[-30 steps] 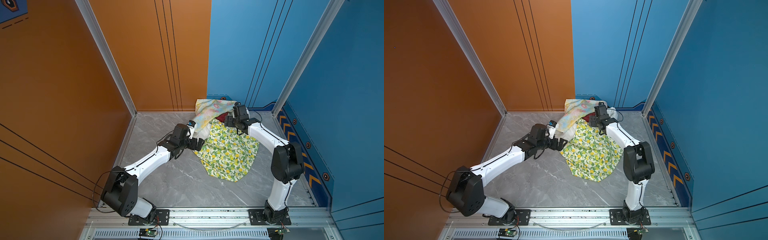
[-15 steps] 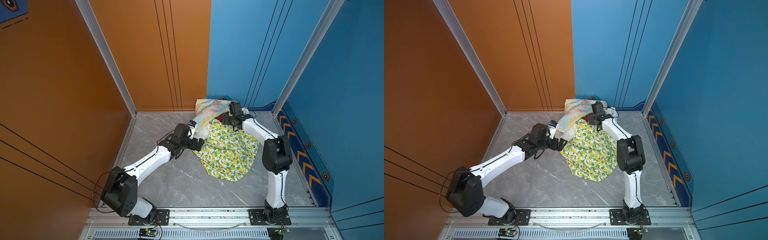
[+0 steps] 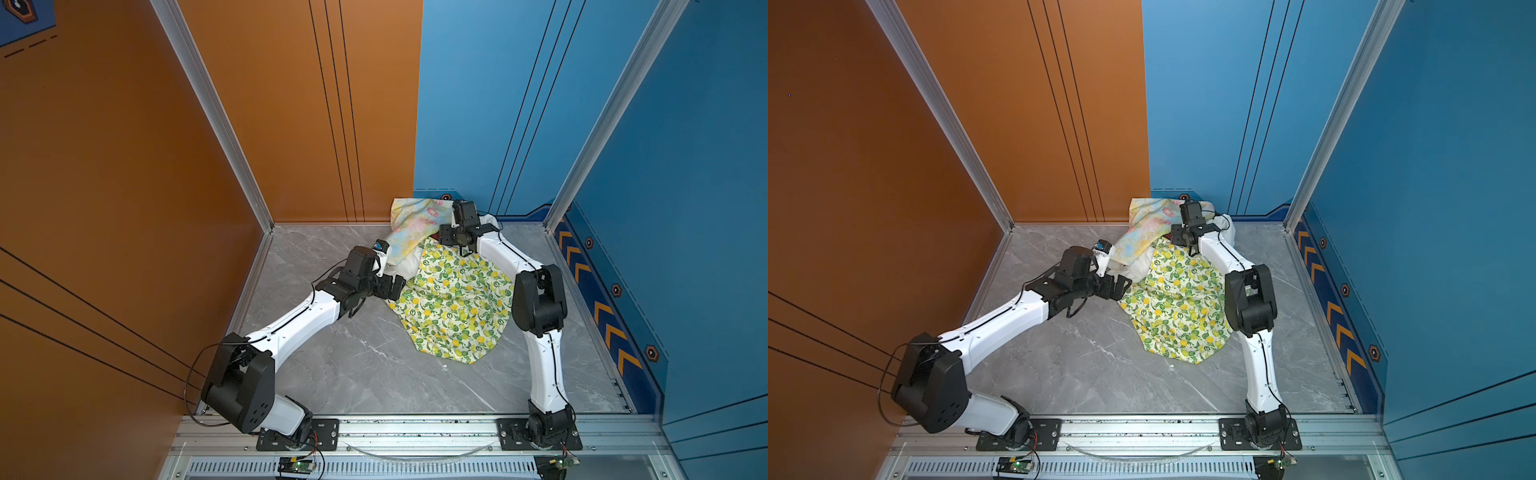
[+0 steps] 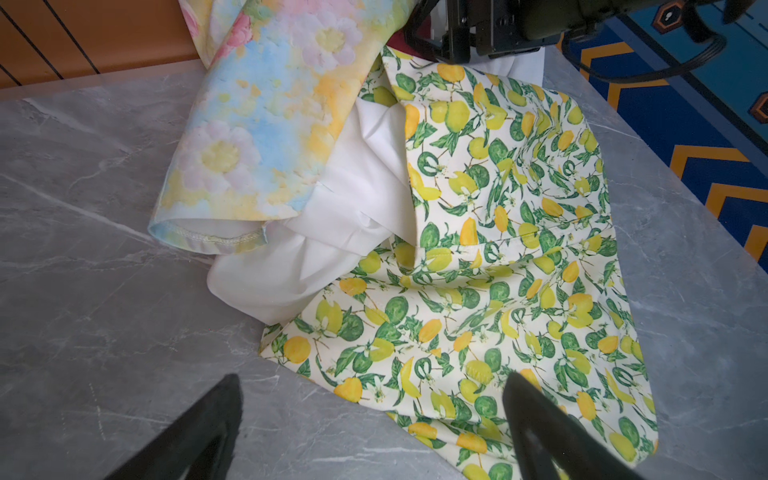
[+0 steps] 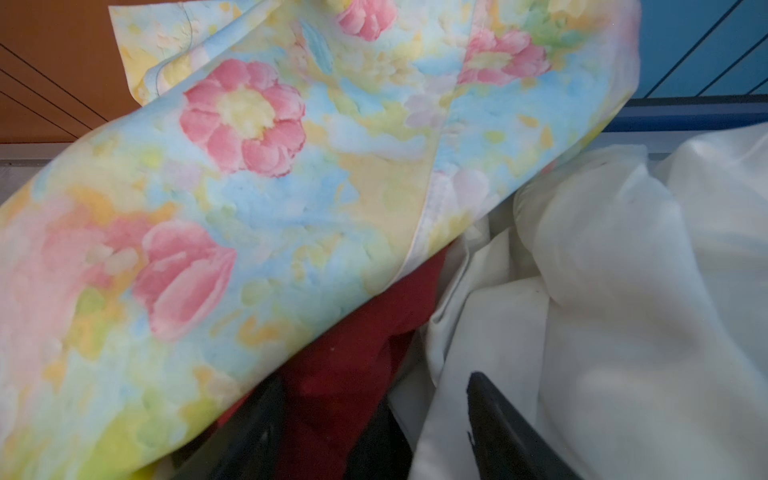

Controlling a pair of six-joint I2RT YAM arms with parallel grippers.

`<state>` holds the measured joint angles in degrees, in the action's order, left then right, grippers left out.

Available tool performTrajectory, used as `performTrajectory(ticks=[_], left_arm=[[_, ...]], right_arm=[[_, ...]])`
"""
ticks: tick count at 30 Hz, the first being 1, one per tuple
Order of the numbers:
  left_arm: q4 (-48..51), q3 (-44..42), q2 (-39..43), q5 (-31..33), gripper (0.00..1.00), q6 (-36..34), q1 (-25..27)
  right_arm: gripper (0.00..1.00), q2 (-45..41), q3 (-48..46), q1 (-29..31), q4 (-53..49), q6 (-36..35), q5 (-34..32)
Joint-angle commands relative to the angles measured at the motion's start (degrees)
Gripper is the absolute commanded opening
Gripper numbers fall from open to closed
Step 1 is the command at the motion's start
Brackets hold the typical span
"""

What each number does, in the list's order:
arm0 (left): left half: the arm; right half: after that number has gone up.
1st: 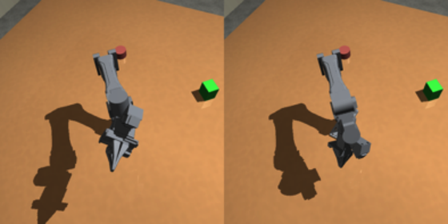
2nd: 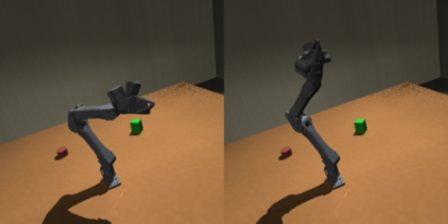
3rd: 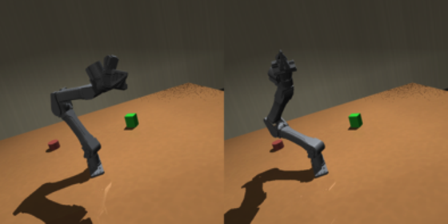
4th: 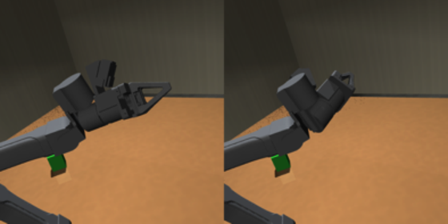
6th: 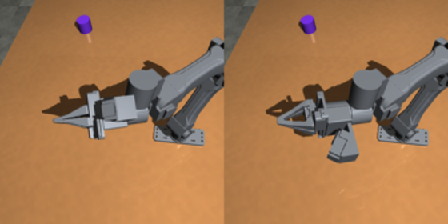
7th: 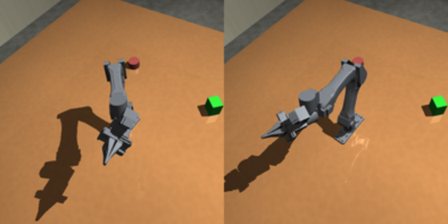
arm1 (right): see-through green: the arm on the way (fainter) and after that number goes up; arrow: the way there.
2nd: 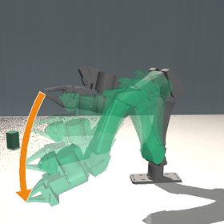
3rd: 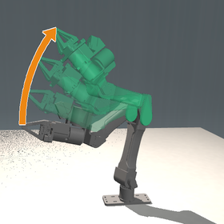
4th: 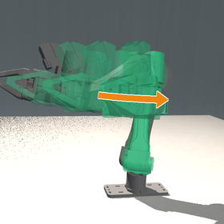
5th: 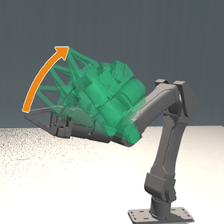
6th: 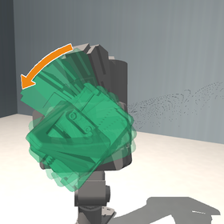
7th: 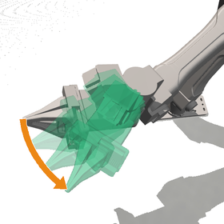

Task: Pick out a specific cloth from the pile
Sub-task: 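Reach both grippers toward the pile, right gripper over the dark red cloth, then grasp the dark red cloth with the right gripper and lift it up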

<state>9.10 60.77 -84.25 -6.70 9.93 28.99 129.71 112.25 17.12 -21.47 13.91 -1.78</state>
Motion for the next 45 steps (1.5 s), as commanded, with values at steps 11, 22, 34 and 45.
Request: performTrajectory(ticks=[11,22,34,45], left_arm=[[1.18,1.54,-1.71,-0.47,0.97,-0.44,-1.31],[1.18,1.53,-1.00,-0.51,0.97,-0.27,-1.98],[0.74,1.15,0.09,-1.34,0.97,1.34,-4.71],[-0.75,0.49,-0.03,-2.01,0.97,2.99,-7.65]], right_arm=[[0.40,5.69,6.44,-0.87,3.28,-0.58,6.22],[0.00,-0.67,8.43,-0.93,5.04,0.09,4.35],[0.00,-10.37,9.28,-1.21,4.17,0.94,2.48],[0.00,-6.45,27.47,-1.81,-0.23,1.91,3.98]])
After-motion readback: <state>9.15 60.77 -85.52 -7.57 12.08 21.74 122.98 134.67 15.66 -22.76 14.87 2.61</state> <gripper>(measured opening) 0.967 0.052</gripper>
